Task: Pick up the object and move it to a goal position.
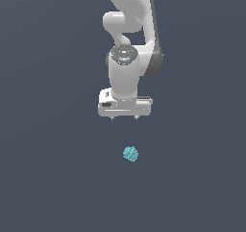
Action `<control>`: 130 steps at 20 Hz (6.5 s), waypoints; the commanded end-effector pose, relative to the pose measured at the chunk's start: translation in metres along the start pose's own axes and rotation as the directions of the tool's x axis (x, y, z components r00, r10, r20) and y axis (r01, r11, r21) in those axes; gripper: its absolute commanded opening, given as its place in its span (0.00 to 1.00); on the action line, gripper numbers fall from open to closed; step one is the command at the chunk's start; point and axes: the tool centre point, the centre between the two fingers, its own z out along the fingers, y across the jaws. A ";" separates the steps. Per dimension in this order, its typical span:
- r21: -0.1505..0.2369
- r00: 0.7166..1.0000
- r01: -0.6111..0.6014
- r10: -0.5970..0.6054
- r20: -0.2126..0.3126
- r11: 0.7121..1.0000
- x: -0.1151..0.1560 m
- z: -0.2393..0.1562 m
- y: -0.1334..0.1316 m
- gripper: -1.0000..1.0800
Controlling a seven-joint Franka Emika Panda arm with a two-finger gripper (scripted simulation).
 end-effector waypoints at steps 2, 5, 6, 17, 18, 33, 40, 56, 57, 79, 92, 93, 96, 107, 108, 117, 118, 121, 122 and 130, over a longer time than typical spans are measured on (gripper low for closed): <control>-0.001 1.000 0.001 -0.001 0.000 1.000 0.000 0.000 0.000 0.96; -0.008 1.000 0.015 -0.015 0.005 1.000 -0.001 0.002 -0.001 0.96; -0.012 1.000 0.022 -0.022 0.008 1.000 -0.002 0.003 -0.001 0.96; -0.025 0.998 0.053 -0.052 0.017 0.998 -0.003 0.006 -0.003 0.96; -0.025 0.998 0.061 -0.060 0.017 0.998 -0.003 0.006 -0.003 0.96; -0.026 0.936 0.353 -0.352 0.025 0.935 0.030 0.023 -0.012 0.96; -0.022 0.844 0.536 -0.536 0.027 0.844 0.051 0.035 -0.018 0.96; -0.009 0.551 0.835 -0.835 0.017 0.551 0.092 0.064 -0.027 0.96; -0.009 0.536 0.844 -0.844 0.016 0.536 0.094 0.066 -0.028 0.96; -0.008 0.450 0.893 -0.893 0.011 0.450 0.102 0.107 -0.028 0.96; -0.008 0.449 0.894 -0.894 0.010 0.449 0.103 0.123 -0.028 0.00; -0.008 0.449 0.894 -0.894 0.010 0.449 0.103 0.123 -0.028 0.00; -0.008 0.449 0.894 -0.894 0.010 0.449 0.103 0.123 -0.028 0.00; -0.008 0.449 0.894 -0.894 0.010 0.449 0.096 0.117 -0.031 0.00; -0.008 0.449 0.894 -0.894 0.010 0.449 0.095 0.115 -0.032 0.00; -0.008 0.449 0.894 -0.894 0.011 0.449 0.067 0.089 -0.046 0.00; -0.008 0.449 0.894 -0.894 0.012 0.449 0.062 0.085 -0.048 0.00; -0.008 0.449 0.894 -0.894 0.012 0.449 0.046 0.071 -0.056 0.00; -0.008 0.449 0.894 -0.894 0.012 0.449 0.041 0.065 -0.059 0.00; -0.009 0.449 0.894 -0.893 0.014 0.449 -0.009 0.019 -0.084 0.00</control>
